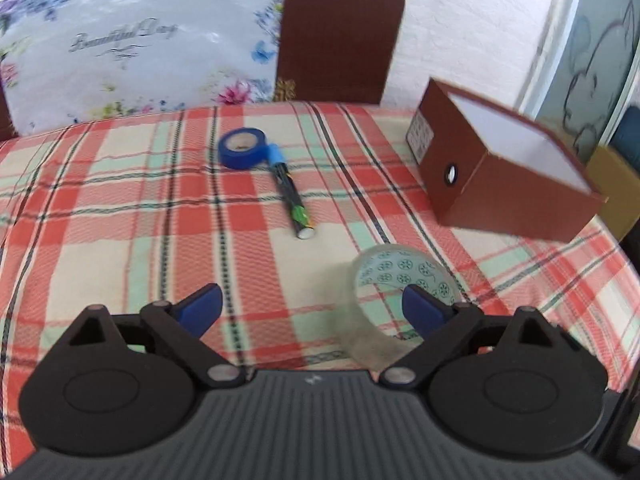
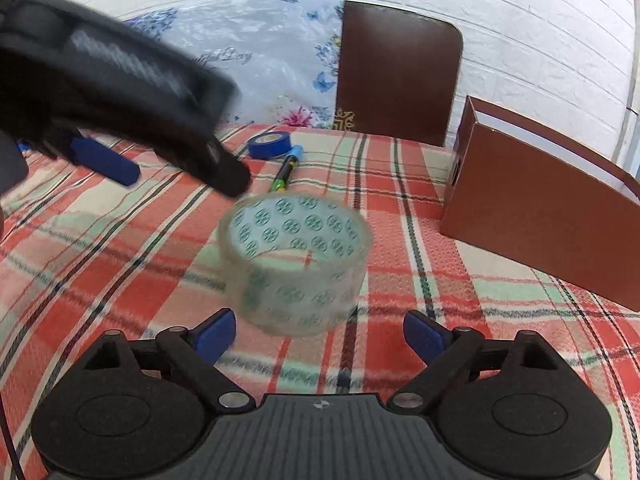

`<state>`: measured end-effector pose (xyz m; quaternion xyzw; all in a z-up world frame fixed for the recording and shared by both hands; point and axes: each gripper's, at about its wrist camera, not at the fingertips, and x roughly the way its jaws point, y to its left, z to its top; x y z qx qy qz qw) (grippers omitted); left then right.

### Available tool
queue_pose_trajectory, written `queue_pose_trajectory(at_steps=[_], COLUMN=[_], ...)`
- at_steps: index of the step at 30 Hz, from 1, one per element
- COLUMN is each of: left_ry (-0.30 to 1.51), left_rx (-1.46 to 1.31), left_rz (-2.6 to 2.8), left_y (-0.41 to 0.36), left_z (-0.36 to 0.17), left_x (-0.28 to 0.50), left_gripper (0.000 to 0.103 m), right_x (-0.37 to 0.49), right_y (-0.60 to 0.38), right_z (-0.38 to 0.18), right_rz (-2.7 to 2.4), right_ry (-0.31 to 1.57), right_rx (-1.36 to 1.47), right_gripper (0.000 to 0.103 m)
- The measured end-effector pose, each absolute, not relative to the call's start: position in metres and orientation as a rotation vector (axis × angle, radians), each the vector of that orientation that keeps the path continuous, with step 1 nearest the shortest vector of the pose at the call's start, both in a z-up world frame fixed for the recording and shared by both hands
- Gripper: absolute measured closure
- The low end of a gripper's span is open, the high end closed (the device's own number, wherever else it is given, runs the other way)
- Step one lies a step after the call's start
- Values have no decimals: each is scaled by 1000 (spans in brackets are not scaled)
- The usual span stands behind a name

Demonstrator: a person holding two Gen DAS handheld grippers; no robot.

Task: Organize objects
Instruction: 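Grasp the clear packing tape roll by its rim with the left gripper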

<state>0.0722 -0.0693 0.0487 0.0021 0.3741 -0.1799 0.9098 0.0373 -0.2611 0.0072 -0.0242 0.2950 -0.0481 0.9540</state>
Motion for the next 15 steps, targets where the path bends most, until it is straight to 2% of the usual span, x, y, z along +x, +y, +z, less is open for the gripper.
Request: queue_pose_trajectory(at_steps=[3, 5, 6, 9, 10, 11, 12, 15], left_ry=[837, 892, 908, 936, 932, 937, 948, 952], left_rx=[54, 64, 62, 53, 70, 79, 81, 125], left_rz=[-350, -338, -334, -316, -315, -337, -363, -397], left_y=[-90, -97, -98, -100, -104, -107, -110, -128], left_z=[37, 27, 21, 14, 15, 15, 16, 20], left_x=[83, 93, 97, 103, 101, 99, 97, 88], left_gripper=[24, 40, 41, 54, 61, 73, 79, 81], right_x=[49, 56, 60, 70, 71, 71, 68, 54], right_y=[-265, -262, -261, -257, -257, -257, -258, -266], right_z=[6, 5, 5, 2, 2, 3, 4, 8], right_rz=[-68, -52, -40, -13, 5, 12, 14, -34], right_ry=[613, 610, 608, 619, 622, 621, 616, 619], right_rx=[-33, -48, -61, -84, -80, -79, -75, -63], right_gripper=[10, 10, 10, 12, 17, 17, 17, 17])
